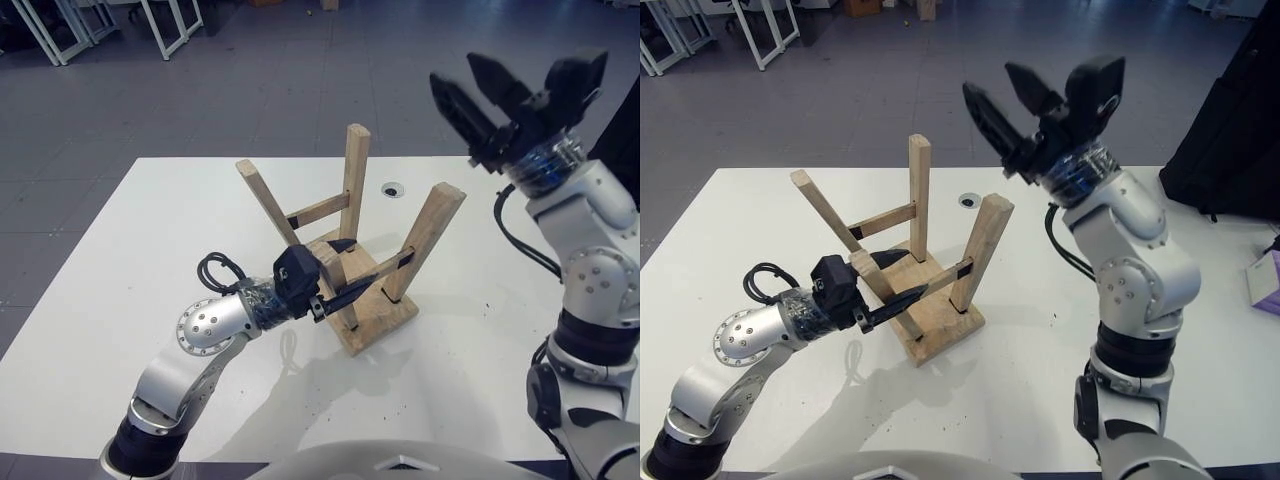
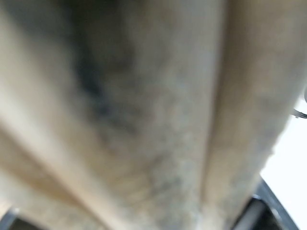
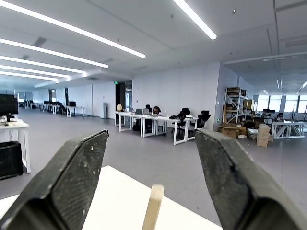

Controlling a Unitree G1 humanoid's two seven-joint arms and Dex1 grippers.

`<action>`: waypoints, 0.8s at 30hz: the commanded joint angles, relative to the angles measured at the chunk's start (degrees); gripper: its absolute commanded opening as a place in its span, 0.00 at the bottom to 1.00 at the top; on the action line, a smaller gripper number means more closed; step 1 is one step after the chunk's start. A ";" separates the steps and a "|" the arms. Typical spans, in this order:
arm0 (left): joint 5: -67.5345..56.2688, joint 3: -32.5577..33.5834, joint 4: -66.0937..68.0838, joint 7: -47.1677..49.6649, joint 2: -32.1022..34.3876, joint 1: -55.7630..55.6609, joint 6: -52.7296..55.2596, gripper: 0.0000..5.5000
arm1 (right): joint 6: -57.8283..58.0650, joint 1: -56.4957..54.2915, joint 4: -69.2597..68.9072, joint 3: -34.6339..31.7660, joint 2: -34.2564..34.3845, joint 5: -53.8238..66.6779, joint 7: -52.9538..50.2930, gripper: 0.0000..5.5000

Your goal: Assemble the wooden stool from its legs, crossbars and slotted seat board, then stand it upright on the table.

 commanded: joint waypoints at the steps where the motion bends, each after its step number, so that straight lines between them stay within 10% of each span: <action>1: 0.80 0.20 -0.07 -0.22 0.27 -0.43 0.99 0.53 | 2.40 -4.09 2.91 -0.36 0.57 2.61 -1.13 0.60; 9: 1.30 0.02 -0.43 -0.15 0.39 -0.41 1.47 0.53 | 10.23 15.34 0.56 15.94 -4.34 -3.80 2.35 0.60; 24: 1.97 0.94 0.22 -1.00 0.78 0.97 0.85 0.53 | 8.53 1.72 1.81 0.87 2.11 5.79 -5.66 0.60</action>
